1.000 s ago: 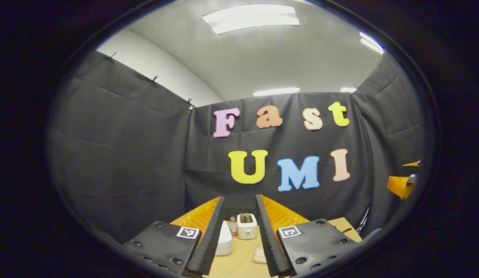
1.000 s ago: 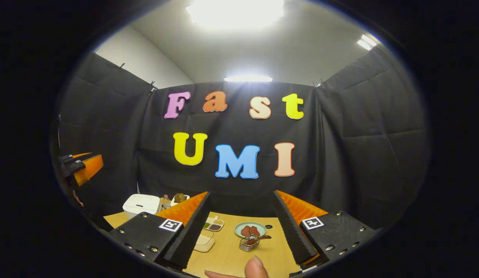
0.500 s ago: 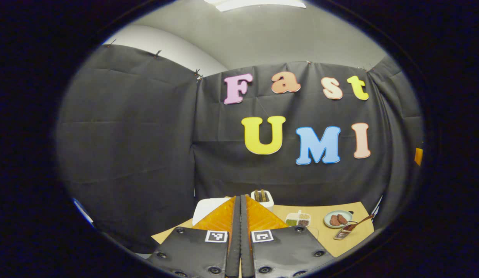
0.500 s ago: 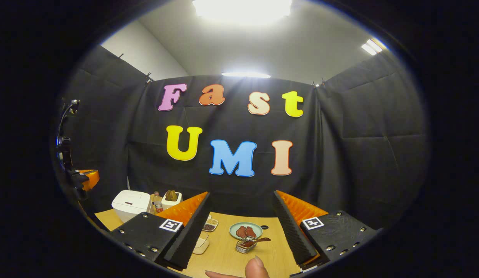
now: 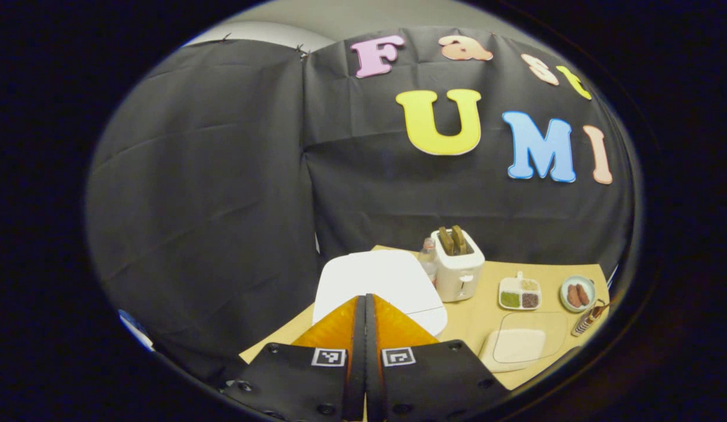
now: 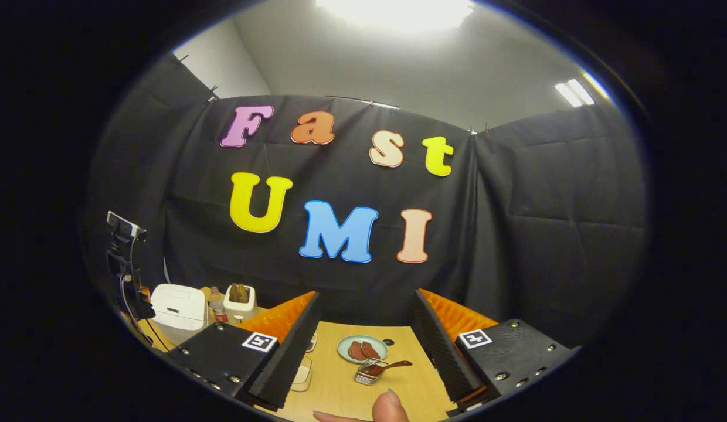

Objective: Close the left gripper, press the button to open the rice cooker; take a wooden spoon from the chopstick holder with the right hand, scoop a spoonful of rice and pour it into the rice cooker, then put the wooden spoon back into the chopstick holder.

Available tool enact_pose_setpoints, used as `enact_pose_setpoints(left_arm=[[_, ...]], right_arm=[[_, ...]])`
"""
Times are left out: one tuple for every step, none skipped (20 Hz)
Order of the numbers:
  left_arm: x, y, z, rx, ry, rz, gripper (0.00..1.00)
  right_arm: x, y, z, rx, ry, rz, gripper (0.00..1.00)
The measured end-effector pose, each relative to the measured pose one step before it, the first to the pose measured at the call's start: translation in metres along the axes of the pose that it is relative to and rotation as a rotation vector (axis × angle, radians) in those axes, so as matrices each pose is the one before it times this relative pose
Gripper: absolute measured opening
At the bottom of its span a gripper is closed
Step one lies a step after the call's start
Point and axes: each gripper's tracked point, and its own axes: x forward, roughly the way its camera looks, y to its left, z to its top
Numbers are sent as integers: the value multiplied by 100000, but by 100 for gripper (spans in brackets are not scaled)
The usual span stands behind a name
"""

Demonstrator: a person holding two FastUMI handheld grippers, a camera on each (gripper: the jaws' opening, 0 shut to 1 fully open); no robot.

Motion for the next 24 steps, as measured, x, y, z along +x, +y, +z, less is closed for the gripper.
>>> enact_pose_setpoints(left_arm=[[2210,-3,-738,313,2831,-645,8],[2240,-179,-977,-443,3424,-896,9],[1876,-203,-926,-204,4448,-701,8],[2005,-103,-966,-536,3782,15,8],[1418,-35,-746,-840,3381,-465,10],[1433,79,-862,-870,3232,263,9],[1289,74,-664,-149,3192,-78,9],[920,-212,-938,268,3561,-149,9],[520,-1,-398,833,2403,967,10],[492,-135,826,1999,-3062,280,9],[127,67,598,2067,-1898,1148,9],[-416,255,588,2187,-1543,814,9],[-615,213,629,731,-1586,816,9],[-690,238,1169,-1167,-4838,362,9],[-775,321,1760,-2120,-6538,168,9],[-912,234,1880,-1120,-6957,159,10],[-654,430,1668,-252,-4903,524,9],[-850,446,1236,-511,-3114,701,9],[-579,322,1079,-1174,-2620,-243,9],[-407,-66,351,-2394,-613,-799,9],[-369,-54,11,-2446,616,-1235,9],[44,248,-401,-1269,953,42,9],[-39,359,-568,-122,1050,369,9],[-248,254,-809,322,1642,514,9]], right_arm=[[284,838,-321,-1404,2086,-896,96],[185,417,-140,-688,1610,-940,96],[130,581,-293,-150,1768,-361,96],[121,872,-133,-67,1483,866,96],[52,679,-164,-702,1229,464,97],[-26,355,-49,-1490,682,-279,97],[-10,82,51,-1593,295,-887,97],[-75,293,24,-1199,578,-217,97],[-180,324,-280,-356,568,95,97],[-117,190,-175,135,787,-10,97],[-116,181,-315,401,983,86,97],[-38,166,-330,480,1331,401,97],[-102,318,-314,632,883,808,97],[-61,301,83,554,365,575,97],[-107,139,81,383,-201,380,97],[-110,165,129,97,-322,534,97],[-164,205,-175,-24,-180,512,97],[-213,157,21,109,-105,515,97],[-224,87,-72,315,-270,426,97],[-266,30,82,493,-474,272,97],[-264,-128,-55,361,-459,118,97],[-244,-138,96,235,-385,-49,97],[-160,-337,-189,439,-347,-319,97],[-196,-278,-20,767,101,-263,97]])
